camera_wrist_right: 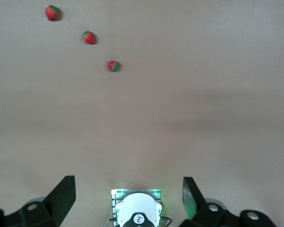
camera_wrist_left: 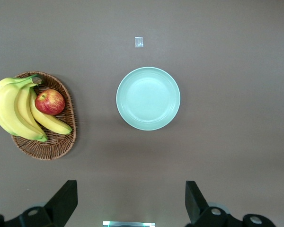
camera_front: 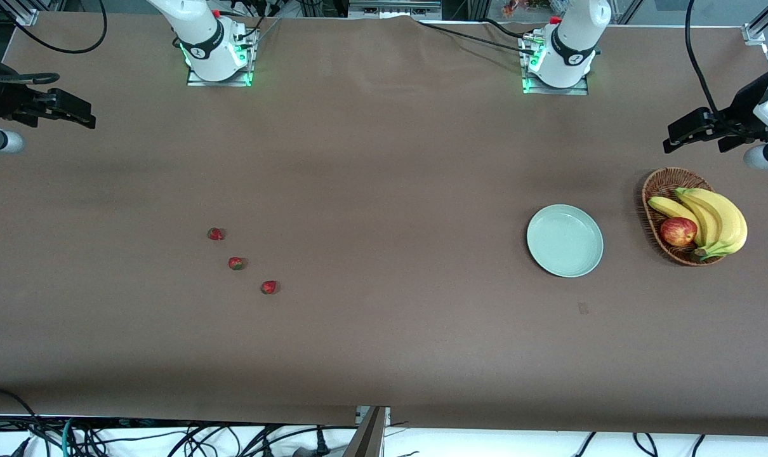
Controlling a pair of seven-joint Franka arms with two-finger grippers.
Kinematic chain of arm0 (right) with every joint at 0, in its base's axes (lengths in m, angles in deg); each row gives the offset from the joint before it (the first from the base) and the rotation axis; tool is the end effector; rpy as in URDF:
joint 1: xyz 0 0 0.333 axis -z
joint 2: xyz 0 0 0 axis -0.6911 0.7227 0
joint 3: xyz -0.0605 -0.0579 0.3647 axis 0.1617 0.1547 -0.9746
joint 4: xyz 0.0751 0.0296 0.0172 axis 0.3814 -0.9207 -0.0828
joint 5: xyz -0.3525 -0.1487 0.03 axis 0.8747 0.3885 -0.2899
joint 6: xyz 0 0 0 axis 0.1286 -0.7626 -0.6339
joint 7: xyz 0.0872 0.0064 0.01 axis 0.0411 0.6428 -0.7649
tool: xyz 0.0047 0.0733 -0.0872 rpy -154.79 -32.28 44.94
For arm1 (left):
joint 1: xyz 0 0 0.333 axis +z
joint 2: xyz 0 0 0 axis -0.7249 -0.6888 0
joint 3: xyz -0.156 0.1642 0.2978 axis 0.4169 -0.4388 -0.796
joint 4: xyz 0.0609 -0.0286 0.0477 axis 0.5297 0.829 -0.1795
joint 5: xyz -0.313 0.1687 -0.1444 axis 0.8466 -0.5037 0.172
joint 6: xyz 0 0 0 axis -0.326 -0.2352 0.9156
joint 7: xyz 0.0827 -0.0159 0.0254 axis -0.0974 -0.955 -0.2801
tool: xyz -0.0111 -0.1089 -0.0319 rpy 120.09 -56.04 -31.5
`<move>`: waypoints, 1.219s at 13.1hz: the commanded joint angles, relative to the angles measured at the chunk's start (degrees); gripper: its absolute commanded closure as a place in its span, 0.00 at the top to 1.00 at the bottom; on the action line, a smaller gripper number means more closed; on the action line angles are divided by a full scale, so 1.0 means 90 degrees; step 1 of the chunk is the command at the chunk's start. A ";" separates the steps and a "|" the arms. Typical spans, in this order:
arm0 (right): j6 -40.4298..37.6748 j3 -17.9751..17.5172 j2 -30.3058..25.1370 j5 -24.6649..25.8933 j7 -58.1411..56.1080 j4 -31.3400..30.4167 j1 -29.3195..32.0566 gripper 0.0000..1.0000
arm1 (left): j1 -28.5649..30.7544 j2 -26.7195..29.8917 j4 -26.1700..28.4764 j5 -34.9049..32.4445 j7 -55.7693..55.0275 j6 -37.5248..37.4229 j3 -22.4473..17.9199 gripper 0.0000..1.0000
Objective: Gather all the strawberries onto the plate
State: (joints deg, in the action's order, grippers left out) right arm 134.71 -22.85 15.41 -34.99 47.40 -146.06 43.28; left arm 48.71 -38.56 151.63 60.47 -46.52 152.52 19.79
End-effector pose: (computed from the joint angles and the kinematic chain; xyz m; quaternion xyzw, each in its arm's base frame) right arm 0.5311 0.0107 0.6720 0.9942 -0.0022 -0.1066 0.0157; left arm 0.5400 -0.0081 0.6729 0.9979 0.0327 -0.0517 0.0212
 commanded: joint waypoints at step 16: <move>0.0676 -0.0099 0.0485 -0.0033 0.0018 0.0207 -0.0049 1.00 | -0.0035 -0.0108 -0.0187 -0.0124 0.0011 -0.0212 0.0031 1.00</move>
State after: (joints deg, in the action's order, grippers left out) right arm 139.81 -23.33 17.72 -35.02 47.30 -145.79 43.09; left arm 48.69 -38.57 151.63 60.47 -46.52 151.55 19.92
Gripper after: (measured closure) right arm 0.000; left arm 0.000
